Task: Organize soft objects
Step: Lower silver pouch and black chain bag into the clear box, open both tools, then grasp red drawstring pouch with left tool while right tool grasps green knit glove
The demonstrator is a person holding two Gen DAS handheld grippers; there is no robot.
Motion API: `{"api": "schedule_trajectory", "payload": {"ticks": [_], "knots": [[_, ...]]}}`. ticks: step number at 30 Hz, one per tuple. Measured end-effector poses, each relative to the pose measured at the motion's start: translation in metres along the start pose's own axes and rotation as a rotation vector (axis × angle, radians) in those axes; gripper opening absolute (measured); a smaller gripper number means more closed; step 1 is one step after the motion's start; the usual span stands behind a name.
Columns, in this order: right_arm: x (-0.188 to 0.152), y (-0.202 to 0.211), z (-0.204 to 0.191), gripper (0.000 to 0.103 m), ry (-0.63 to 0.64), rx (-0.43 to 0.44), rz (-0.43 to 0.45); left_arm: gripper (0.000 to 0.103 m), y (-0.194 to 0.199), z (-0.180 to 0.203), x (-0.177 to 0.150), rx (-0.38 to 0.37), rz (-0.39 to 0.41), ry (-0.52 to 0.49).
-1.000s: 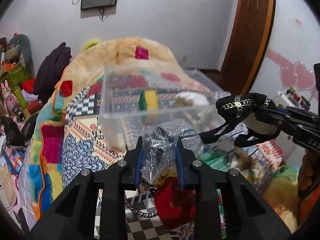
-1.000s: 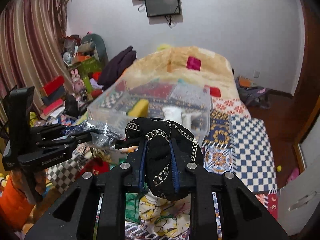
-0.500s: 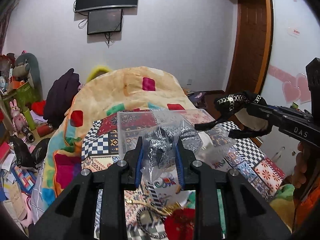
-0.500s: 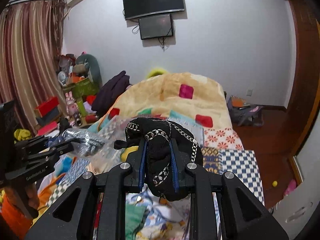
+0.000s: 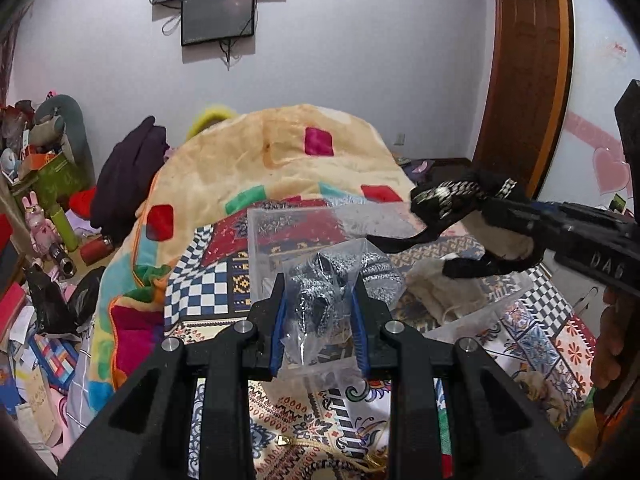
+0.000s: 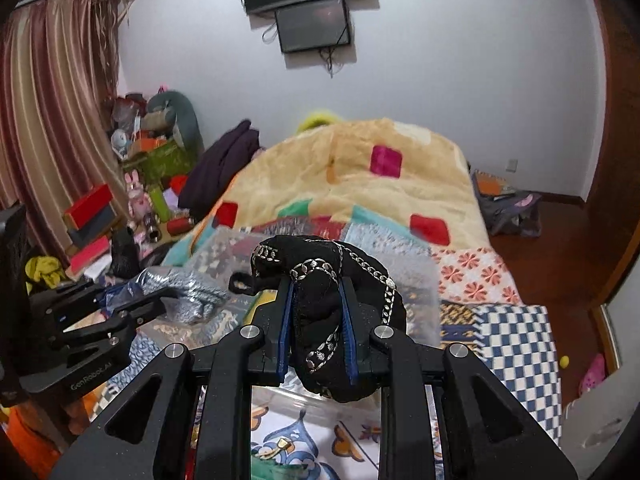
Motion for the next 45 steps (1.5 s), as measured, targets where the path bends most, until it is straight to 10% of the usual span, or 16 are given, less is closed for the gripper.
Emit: {"api": "schedule_trajectory", "payload": {"ticks": [21, 38, 45], "knots": [[-0.019, -0.046, -0.012, 0.036, 0.048, 0.033, -0.194, 0.034, -0.029, 0.001, -0.009, -0.017, -0.094, 0.003], [-0.031, 0.028, -0.016, 0.073, 0.098, 0.027, -0.065, 0.07, 0.052, 0.011, -0.022, -0.065, 0.023, -0.003], [-0.06, 0.039, -0.012, 0.074, 0.074, 0.028, -0.098, 0.074, 0.057, 0.024, -0.053, -0.108, -0.036, -0.007]]}}
Point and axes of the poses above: each gripper's, at about its wrist camera, not at the fingertips, and y roughly against the way its jaws point, z to its right, x to its top, the point moved 5 cm from there along -y, roughly the way its jaws point, and after that the axes turned 7 degrees about -z, right-handed, at the moved point
